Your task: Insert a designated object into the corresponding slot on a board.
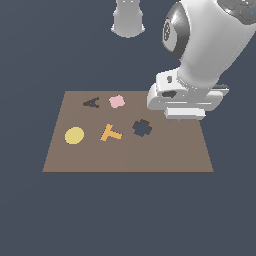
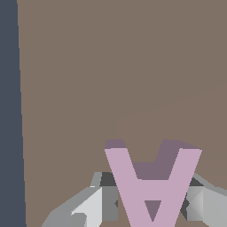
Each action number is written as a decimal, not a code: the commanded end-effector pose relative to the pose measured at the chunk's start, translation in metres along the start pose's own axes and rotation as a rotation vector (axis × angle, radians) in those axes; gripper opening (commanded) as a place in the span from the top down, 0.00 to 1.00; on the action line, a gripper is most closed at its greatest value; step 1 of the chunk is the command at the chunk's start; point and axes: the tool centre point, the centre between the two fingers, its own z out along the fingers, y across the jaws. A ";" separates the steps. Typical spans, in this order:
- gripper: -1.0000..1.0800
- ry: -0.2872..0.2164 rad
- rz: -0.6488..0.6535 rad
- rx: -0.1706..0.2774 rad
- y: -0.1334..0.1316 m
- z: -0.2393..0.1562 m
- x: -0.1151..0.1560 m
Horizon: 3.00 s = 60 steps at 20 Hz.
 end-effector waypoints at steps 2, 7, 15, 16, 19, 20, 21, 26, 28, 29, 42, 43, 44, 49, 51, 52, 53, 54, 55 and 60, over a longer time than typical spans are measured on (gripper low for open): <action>1.00 0.000 -0.119 0.000 0.012 -0.001 -0.020; 1.00 0.001 -0.300 0.000 0.035 -0.001 -0.046; 1.00 0.000 -0.568 0.000 0.077 -0.002 -0.077; 1.00 0.000 -0.599 0.000 0.082 -0.002 -0.080; 1.00 0.000 -0.692 0.000 0.099 -0.002 -0.087; 1.00 0.000 -0.722 0.000 0.105 -0.002 -0.089; 1.00 0.000 -0.752 0.000 0.110 -0.003 -0.091; 1.00 0.000 -0.898 0.000 0.138 -0.003 -0.097; 1.00 0.000 -0.955 -0.001 0.150 -0.003 -0.099; 1.00 0.000 -0.983 -0.001 0.155 -0.003 -0.099; 1.00 0.000 -1.347 -0.002 0.227 -0.004 -0.088; 1.00 0.000 -1.375 -0.002 0.233 -0.005 -0.086; 1.00 0.000 -1.401 -0.002 0.238 -0.005 -0.084; 1.00 0.000 -1.522 -0.002 0.260 -0.005 -0.073; 1.00 0.000 -1.565 -0.002 0.267 -0.005 -0.068; 1.00 0.000 -1.584 -0.002 0.270 -0.005 -0.066; 1.00 0.000 -1.603 -0.002 0.273 -0.005 -0.064; 1.00 0.000 -1.621 -0.002 0.276 -0.005 -0.062; 1.00 0.000 -1.638 -0.002 0.279 -0.005 -0.059; 1.00 0.000 -1.709 -0.002 0.290 -0.006 -0.050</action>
